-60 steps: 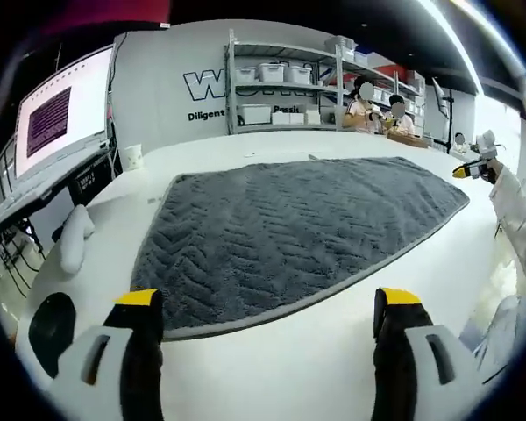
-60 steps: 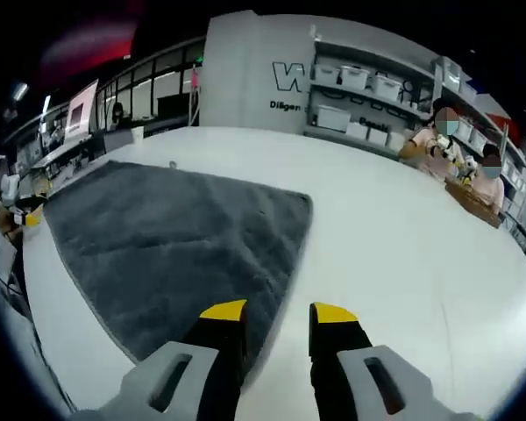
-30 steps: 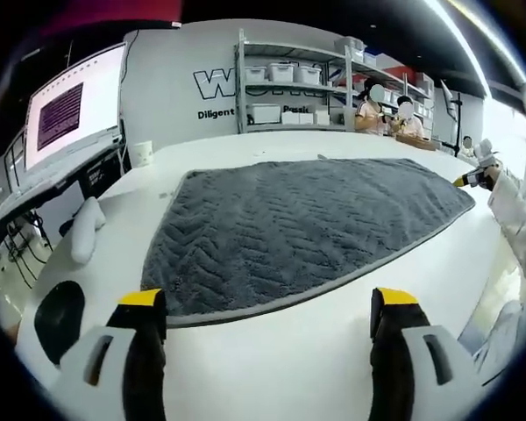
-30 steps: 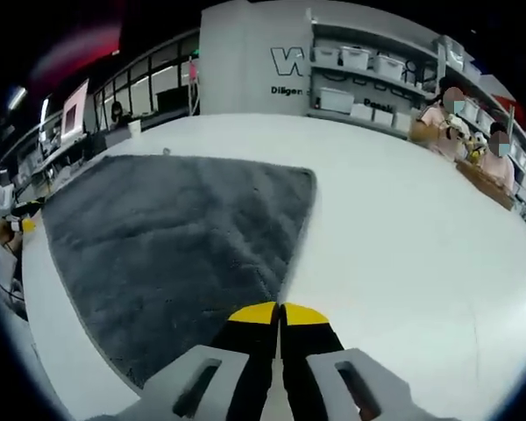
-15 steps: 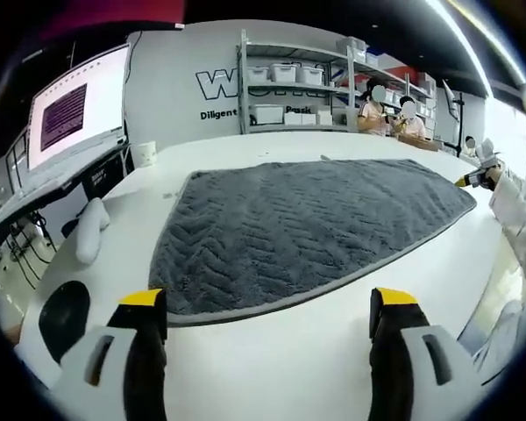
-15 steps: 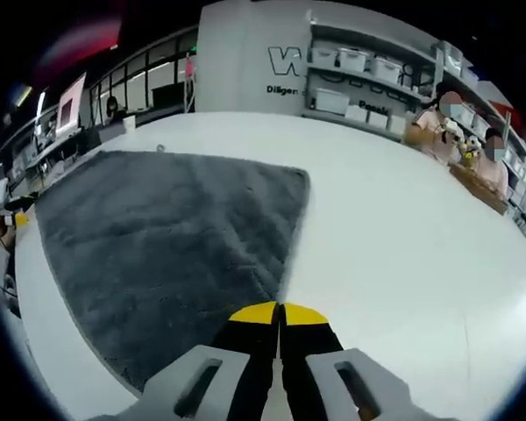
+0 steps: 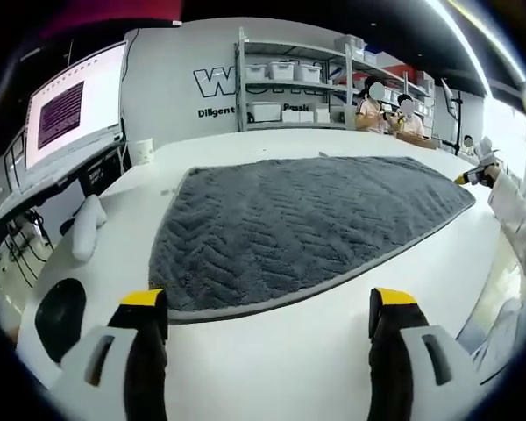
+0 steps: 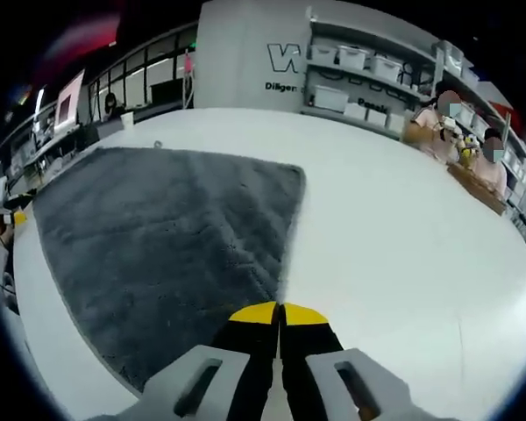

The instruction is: Open the folded towel by lifting each exposed corner and separating the folded layers until the towel lies flat within the target outline without major curled edges

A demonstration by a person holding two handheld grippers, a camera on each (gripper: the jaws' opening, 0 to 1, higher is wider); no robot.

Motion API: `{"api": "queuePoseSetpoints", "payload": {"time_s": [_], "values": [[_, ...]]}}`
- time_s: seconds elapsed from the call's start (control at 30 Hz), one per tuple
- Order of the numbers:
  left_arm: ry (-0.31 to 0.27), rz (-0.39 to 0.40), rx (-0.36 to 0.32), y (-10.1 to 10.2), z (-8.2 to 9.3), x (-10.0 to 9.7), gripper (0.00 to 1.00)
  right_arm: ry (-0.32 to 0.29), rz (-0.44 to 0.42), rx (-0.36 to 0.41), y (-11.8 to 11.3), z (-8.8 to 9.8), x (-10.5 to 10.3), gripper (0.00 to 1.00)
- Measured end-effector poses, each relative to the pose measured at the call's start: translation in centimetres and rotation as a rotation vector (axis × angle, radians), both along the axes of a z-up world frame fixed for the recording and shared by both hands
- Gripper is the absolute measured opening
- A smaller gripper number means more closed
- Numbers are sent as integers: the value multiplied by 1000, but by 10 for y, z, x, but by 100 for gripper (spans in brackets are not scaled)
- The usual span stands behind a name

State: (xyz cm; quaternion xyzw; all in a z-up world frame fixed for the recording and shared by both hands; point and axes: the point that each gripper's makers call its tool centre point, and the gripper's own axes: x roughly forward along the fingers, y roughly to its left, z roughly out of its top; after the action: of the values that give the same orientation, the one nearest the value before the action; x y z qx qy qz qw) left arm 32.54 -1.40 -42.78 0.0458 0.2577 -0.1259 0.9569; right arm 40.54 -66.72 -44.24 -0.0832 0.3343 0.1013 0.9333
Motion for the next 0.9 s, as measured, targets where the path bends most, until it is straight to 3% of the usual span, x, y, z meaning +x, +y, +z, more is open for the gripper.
{"api": "queuePoseSetpoints", "payload": {"time_s": [0.83,0.9], "values": [[13,-17,7,-3,-2,-3,93,2,-33,-66,-26,0,-3,0],[18,-28,17,-4,-3,-4,95,-6,-7,-103,-23,-1,-3,0]]}}
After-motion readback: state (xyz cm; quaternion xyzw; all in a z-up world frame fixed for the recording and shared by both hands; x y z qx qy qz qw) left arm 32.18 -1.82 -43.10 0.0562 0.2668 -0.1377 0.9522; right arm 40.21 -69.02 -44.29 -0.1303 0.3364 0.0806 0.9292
